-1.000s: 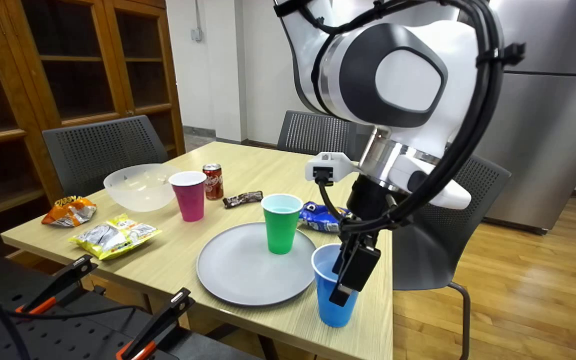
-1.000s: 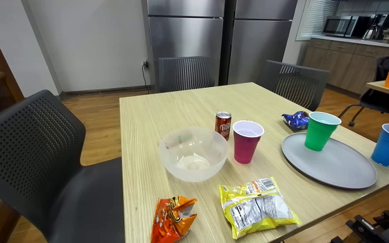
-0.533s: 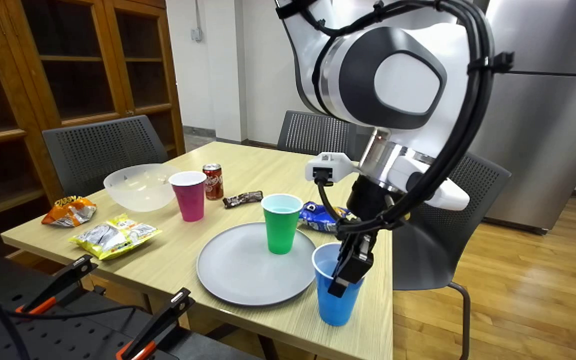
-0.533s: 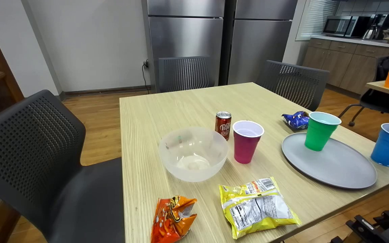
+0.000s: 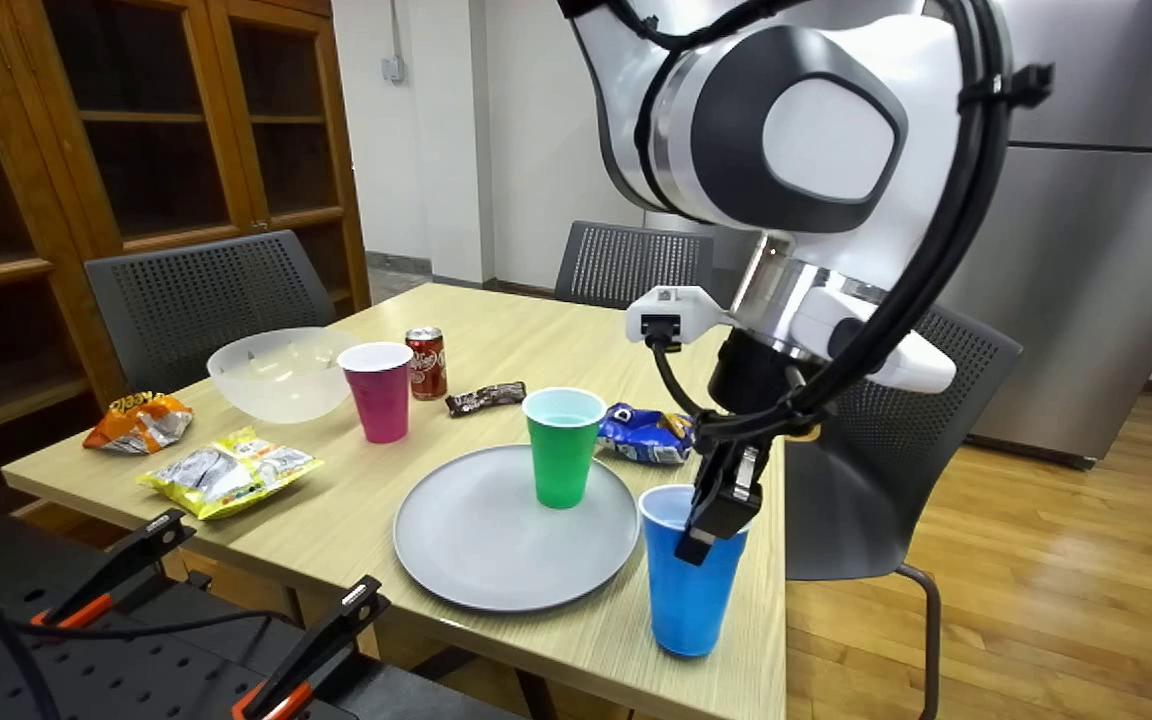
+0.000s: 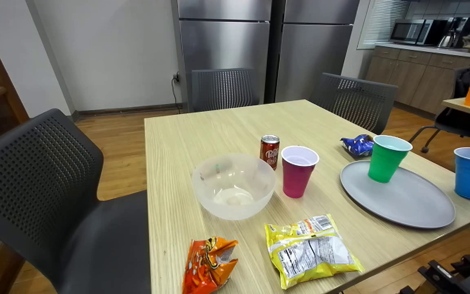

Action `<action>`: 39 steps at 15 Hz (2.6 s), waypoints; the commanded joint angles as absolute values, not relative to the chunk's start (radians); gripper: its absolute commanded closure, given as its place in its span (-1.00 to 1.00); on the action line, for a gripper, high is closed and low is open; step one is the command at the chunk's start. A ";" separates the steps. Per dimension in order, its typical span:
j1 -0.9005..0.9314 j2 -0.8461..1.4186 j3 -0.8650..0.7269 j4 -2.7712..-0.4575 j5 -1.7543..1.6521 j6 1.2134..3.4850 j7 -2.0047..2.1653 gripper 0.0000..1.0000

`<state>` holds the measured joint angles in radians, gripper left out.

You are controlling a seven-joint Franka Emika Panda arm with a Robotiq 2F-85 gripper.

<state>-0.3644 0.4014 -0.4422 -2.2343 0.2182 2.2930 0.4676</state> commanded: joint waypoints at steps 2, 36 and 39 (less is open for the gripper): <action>-0.350 0.338 -0.439 -2.257 0.219 2.310 0.487 0.98; -0.245 0.089 -0.325 -2.564 -0.068 2.416 0.282 0.98; -0.247 0.097 -0.317 -2.562 -0.039 2.425 0.239 0.98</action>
